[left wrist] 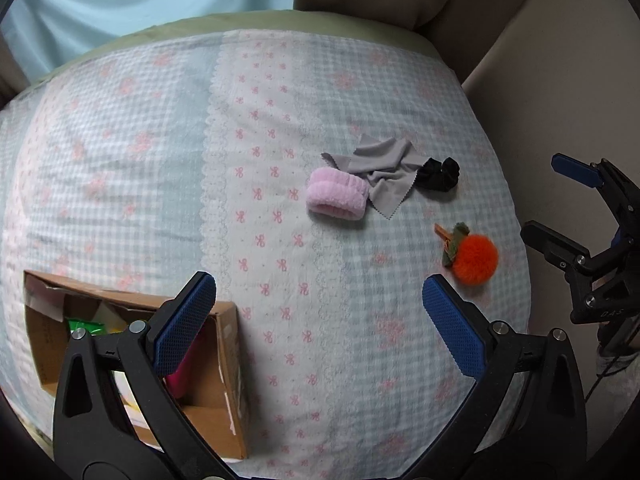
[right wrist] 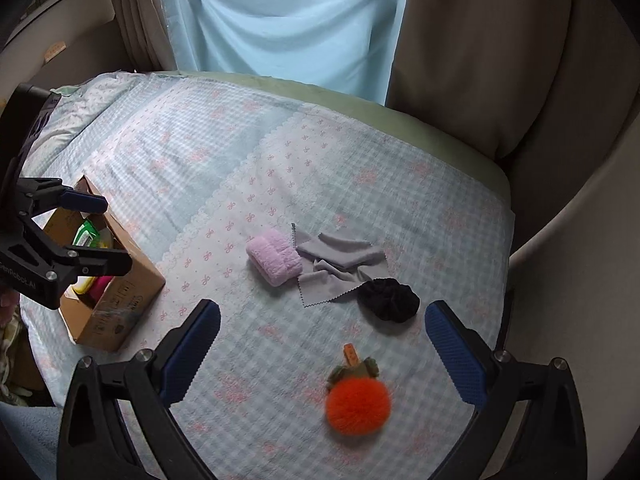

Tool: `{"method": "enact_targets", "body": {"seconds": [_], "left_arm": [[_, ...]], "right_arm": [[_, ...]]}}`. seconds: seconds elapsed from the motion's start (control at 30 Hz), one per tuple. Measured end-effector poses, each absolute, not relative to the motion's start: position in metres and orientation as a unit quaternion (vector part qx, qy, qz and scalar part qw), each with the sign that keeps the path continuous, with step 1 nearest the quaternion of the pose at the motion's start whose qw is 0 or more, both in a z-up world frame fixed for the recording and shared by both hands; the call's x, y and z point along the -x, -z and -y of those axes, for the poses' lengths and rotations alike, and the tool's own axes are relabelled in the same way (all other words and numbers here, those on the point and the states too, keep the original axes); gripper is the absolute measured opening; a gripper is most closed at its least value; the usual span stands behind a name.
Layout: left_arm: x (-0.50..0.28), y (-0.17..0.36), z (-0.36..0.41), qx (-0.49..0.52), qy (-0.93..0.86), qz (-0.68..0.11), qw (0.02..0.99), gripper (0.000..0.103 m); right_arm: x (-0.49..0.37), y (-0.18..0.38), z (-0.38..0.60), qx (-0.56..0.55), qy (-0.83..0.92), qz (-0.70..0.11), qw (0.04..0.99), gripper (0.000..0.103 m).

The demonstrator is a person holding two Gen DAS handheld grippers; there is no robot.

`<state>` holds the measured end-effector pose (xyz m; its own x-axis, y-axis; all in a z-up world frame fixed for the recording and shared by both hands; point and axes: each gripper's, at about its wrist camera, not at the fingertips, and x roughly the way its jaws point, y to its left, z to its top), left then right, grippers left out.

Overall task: Organize soft objects
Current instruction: 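Grasp the pink fuzzy hair tie with left tool while right tool grasps grey cloth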

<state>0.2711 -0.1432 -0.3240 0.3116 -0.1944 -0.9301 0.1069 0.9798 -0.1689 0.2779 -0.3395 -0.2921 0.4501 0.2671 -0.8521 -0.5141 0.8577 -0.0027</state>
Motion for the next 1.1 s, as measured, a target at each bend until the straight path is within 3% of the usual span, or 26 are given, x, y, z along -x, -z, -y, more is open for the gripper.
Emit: {"method": "enact_targets", "body": {"seconds": [0.53,0.9,1.0,1.07,1.1], "left_arm": [[-0.371,0.479,0.194,0.022,0.124,-0.628,0.768,0.101],[-0.388,0.508,0.204,0.01,0.133,-0.617,0.776,0.085],[-0.394,0.505,0.204,0.015,0.137,-0.613,0.778,0.073],[-0.398,0.501,0.202,0.017,0.144,-0.609,0.78,0.063],[-0.4,0.498,0.201,0.019,0.147,-0.607,0.781,0.058]], "right_arm": [[-0.379,0.453,0.313,0.241,-0.338,-0.52,0.746,0.102],[-0.403,0.488,0.285,0.267,-0.369,-0.519,0.723,0.101],[-0.405,0.486,0.289,0.253,-0.37,-0.518,0.728,0.09],[-0.409,0.479,0.295,0.242,-0.367,-0.516,0.735,0.067],[-0.413,0.477,0.297,0.236,-0.363,-0.515,0.74,0.06]]}}
